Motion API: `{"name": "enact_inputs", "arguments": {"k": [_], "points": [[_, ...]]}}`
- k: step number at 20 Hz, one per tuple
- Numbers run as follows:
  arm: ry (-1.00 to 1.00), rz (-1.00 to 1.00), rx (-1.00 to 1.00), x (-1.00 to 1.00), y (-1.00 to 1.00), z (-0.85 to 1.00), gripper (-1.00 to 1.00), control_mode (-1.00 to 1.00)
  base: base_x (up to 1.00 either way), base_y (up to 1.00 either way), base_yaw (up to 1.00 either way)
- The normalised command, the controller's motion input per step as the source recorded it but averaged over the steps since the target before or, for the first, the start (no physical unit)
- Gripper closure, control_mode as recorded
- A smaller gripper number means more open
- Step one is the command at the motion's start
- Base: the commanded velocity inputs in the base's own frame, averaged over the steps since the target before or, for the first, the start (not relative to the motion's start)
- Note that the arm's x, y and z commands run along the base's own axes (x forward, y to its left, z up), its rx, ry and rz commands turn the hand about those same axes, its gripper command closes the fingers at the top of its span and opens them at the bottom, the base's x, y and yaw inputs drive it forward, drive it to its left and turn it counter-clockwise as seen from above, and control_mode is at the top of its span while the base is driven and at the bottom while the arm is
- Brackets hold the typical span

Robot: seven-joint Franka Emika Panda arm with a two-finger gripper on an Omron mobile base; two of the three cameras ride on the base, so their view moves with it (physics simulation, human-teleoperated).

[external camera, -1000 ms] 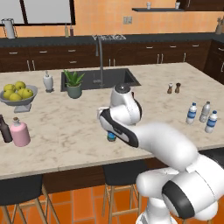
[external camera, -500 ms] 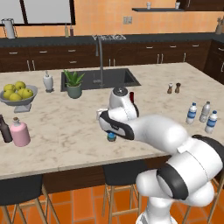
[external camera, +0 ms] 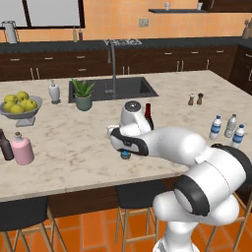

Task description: Move the plastic bottles in the middle to the plastics group, and the glass bottles in the middle to the glass group.

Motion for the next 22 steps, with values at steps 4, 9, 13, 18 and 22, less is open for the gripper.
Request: {"name": "enact_inputs", "arguments": {"k": [4,9,13,18,22], "points": [[0.0,0.0,0.0,0.0,0.0,-0.06,-1.0,-1.0,0.0,0.0,0.0],[0.0,0.0,0.0,0.09,0.0,-0.02,-1.0,-1.0,0.0,0.0,0.0],[0.0,0.0,0.0,0.27,0.0,-0.09,-1.0,-1.0,0.0,0.0,0.0],[0.0,0.0,0.0,0.24,0.0,-0.14,-1.0,-1.0,0.0,0.0,0.0],[0.0,0.0,0.0,0.2,0.0,-0.07,-1.0,-1.0,0.0,0.0,0.0]]}}
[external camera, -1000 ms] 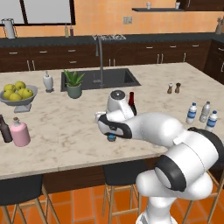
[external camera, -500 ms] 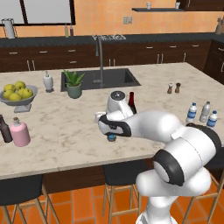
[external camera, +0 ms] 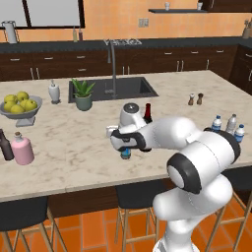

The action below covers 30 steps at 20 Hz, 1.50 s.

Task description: Move the plastic bottles in the middle to the plastics group, and the glass bottles in the middle to the glass group.

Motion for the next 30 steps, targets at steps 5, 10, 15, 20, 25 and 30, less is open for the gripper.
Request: {"name": "enact_inputs", "arguments": {"k": [5,10,15,20,25,30], "points": [[0.0,0.0,0.0,0.16,0.0,-0.11,-1.0,-1.0,0.0,0.0,0.0],[0.0,0.0,0.0,0.01,0.0,-0.05,-1.0,-1.0,0.0,0.0,0.0],[0.0,0.0,0.0,0.0,0.0,0.0,1.0,-1.0,0.0,0.0,0.0],[0.0,-0.01,0.0,-0.06,-0.02,0.04,1.0,-1.0,0.0,0.0,0.0],[0.0,-0.05,0.0,-0.55,-0.29,0.09,1.0,-1.0,0.0,0.0,0.0],[0.0,-0.06,0.0,-0.8,-0.63,0.13,1.0,-1.0,0.0,0.0,0.0]]}}
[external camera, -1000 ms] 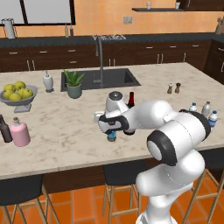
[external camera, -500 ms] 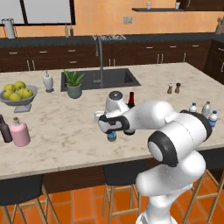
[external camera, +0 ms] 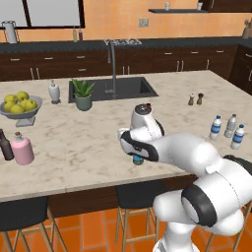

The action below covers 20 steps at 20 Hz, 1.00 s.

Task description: Move the plastic bottles in the middle to the plastics group, and the glass bottles in the middle to the glass group.

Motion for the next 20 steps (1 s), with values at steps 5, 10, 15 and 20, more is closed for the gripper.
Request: {"name": "enact_inputs", "arguments": {"k": [5,10,15,20], "points": [[0.0,-0.03,0.0,-0.6,-0.76,0.17,1.0,-1.0,0.0,0.0,0.0],[0.0,0.0,0.0,-0.17,-0.9,0.14,1.0,-1.0,0.0,0.0,0.0],[0.0,0.0,0.0,0.0,-0.99,0.14,1.0,-1.0,0.0,0.0,0.0],[0.0,0.0,0.0,0.09,-1.0,0.19,1.0,-1.0,0.0,0.0,0.0]]}}
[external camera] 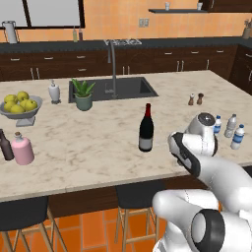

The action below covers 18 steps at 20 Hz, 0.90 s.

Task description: Move the plastic bottles in the middle to the plastics group, and the glass bottles in the middle to the glass group.

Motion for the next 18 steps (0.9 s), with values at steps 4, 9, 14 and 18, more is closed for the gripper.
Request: {"name": "enact_inputs", "arguments": {"k": [4,9,14,18], "points": [[0.0,0.0,0.0,0.24,-1.0,0.21,1.0,-1.0,0.0,0.0,0.0],[0.0,0.0,0.0,0.29,-1.0,0.24,1.0,-1.0,0.0,0.0,0.0],[0.0,-0.01,0.0,0.4,-0.94,0.11,1.0,-1.0,0.0,0.0,0.0],[0.0,-0.02,0.0,0.53,-0.69,0.0,1.0,-1.0,0.0,0.0,0.0]]}}
